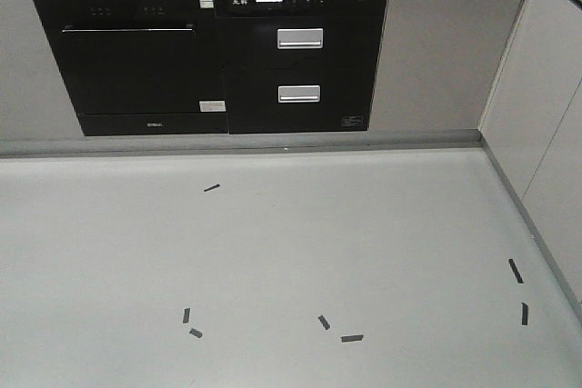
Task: Transfer vegetables to tray and serve
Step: 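Drive the base toward the counter with the pot and tray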
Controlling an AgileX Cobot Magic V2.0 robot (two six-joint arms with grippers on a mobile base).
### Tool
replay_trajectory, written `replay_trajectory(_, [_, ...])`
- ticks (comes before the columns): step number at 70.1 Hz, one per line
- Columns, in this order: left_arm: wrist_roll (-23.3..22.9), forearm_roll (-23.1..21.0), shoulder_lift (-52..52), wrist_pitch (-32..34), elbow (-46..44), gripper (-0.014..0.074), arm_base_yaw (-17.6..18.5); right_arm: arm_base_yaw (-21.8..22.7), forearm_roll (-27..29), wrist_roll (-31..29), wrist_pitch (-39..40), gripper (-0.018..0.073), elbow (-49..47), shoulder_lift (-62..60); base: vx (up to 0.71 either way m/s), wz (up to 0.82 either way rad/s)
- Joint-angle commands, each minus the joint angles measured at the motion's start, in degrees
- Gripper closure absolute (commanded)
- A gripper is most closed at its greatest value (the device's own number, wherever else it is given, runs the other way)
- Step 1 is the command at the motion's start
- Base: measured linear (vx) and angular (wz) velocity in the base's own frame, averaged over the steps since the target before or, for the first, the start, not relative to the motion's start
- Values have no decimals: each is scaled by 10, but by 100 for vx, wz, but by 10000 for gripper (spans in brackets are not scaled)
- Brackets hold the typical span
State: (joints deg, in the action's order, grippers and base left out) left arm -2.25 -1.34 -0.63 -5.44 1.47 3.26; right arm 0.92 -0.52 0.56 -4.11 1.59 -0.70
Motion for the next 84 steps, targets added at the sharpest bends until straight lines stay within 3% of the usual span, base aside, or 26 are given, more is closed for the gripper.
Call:
replay_trajectory(1, [-5, -1, -9, 44, 15, 602, 0, 4, -3, -6, 45, 565, 9, -4, 0, 0])
replay_trajectory(84, [-5, -1, -9, 44, 15, 602, 0, 4, -3, -6, 45, 565, 9, -4, 0, 0])
